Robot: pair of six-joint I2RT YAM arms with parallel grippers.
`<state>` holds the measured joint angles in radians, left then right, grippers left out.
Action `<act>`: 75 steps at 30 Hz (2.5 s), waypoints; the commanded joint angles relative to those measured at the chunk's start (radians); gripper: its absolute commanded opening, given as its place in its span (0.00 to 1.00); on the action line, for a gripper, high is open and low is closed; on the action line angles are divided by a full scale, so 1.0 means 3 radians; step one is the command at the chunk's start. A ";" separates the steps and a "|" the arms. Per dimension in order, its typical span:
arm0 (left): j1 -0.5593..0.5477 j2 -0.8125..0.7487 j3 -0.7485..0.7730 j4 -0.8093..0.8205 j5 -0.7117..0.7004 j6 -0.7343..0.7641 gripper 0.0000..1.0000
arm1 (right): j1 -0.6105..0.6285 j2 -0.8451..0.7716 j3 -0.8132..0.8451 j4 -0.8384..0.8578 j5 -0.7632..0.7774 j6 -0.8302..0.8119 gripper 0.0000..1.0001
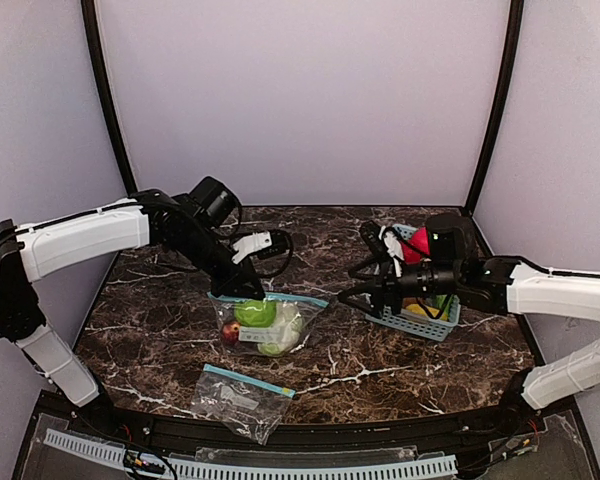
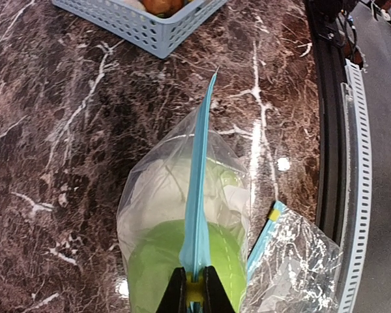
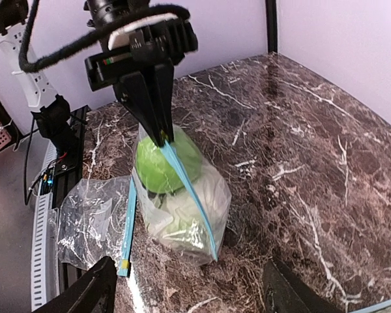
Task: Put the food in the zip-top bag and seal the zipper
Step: Zip the zipper of the food storage bag, then hold the zipper from the zipper food storage bag.
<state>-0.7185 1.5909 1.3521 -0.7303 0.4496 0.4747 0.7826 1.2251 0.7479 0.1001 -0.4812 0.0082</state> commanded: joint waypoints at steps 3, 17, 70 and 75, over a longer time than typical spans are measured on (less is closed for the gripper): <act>-0.0334 0.0022 0.0151 -0.0203 0.0359 0.0026 0.01 | 0.0111 0.0105 0.0334 -0.0131 -0.0141 -0.0186 0.77; -0.0533 0.0302 0.0531 -0.0160 0.0479 0.0072 0.01 | 0.0377 0.0667 0.0387 0.0384 -0.0665 0.0077 0.63; -0.0384 0.0040 0.0258 0.0259 0.0929 -0.0186 0.01 | 0.0434 0.0828 0.0067 0.0787 -0.0650 0.0420 0.32; -0.0386 0.0122 0.0278 0.0183 0.0986 -0.0175 0.01 | 0.0434 0.0849 0.0160 0.0755 -0.0676 0.0384 0.33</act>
<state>-0.8394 1.6642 1.4368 -0.6968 0.6830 0.4255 0.9028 1.4811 0.7685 0.3252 -0.6750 0.1337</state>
